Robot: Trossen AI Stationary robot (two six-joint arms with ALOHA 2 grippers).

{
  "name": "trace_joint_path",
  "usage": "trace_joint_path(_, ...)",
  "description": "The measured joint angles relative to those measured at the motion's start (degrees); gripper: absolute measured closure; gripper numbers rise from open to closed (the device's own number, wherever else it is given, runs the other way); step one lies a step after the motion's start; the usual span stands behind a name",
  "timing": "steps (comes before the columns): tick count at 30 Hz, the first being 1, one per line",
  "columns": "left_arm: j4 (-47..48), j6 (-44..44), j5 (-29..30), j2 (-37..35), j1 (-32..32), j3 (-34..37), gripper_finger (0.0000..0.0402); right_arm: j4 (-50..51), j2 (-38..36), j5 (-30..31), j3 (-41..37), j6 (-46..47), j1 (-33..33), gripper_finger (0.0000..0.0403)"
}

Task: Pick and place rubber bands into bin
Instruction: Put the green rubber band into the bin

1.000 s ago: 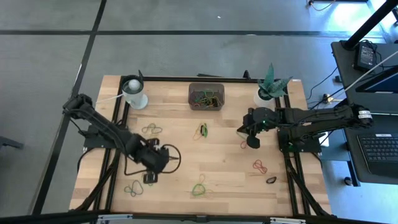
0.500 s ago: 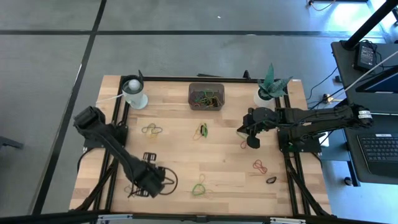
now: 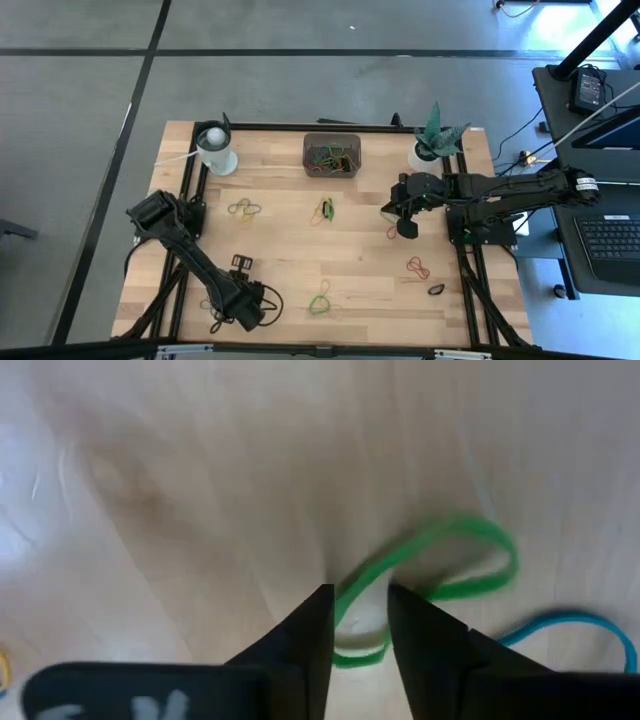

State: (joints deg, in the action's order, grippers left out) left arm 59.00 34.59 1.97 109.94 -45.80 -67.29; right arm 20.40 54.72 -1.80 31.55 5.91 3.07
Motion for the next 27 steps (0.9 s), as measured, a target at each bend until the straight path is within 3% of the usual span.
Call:
trace_joint_path(10, -1.56, -1.31, -4.25, -0.65, 1.14, 0.32, 0.0395, -0.52, 0.02, 0.17, 0.0, -0.07, 0.02, 0.0396)
trace_joint_path(18, -1.08, 3.61, -2.81, -8.87, 3.51, 0.39, 0.0399, -0.56, 0.02, 0.17, 0.0, 0.0, 0.02, 0.0396)
trace_joint_path(27, 2.47, 1.47, 1.64, -16.55, 5.12, 0.37, 0.0399, -0.99, 0.02, 0.17, 0.0, 0.0, 0.02, 0.0396)
